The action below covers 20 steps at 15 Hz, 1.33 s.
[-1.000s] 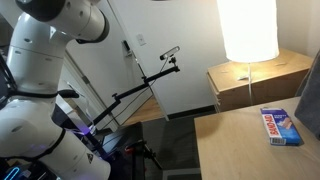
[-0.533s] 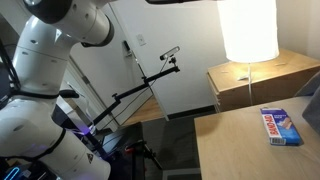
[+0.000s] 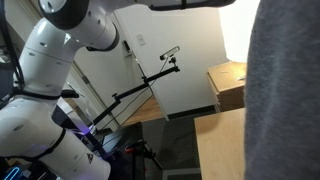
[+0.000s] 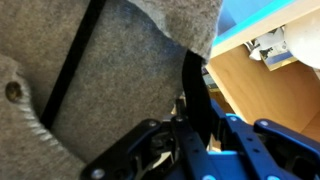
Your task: Hang the sweater with the hanger
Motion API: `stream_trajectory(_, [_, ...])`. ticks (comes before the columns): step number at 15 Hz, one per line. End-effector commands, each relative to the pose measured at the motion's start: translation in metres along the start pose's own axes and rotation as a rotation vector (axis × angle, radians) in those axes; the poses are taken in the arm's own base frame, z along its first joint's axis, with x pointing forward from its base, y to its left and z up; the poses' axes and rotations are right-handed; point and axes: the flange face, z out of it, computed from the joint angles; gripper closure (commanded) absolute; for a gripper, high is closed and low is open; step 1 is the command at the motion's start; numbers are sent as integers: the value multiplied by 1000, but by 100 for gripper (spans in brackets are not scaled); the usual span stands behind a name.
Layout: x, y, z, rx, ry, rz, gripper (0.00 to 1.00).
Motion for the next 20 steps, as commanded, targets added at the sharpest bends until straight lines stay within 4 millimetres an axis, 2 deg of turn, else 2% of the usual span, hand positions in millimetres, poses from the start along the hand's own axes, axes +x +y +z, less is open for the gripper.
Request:
stream_trajectory(1, [-1,-8,-11,10,31,-28,94])
stream_trajectory(7, [-15,-27,-42,168,-172,-71,94])
stream_trajectory(15, [-13,-35,-40,193,-217,-102,94])
stream_trajectory(16, [-24,-27,-41,169,-200,-90,74])
stream_trajectory(20, [-24,-27,-38,171,-207,-90,74])
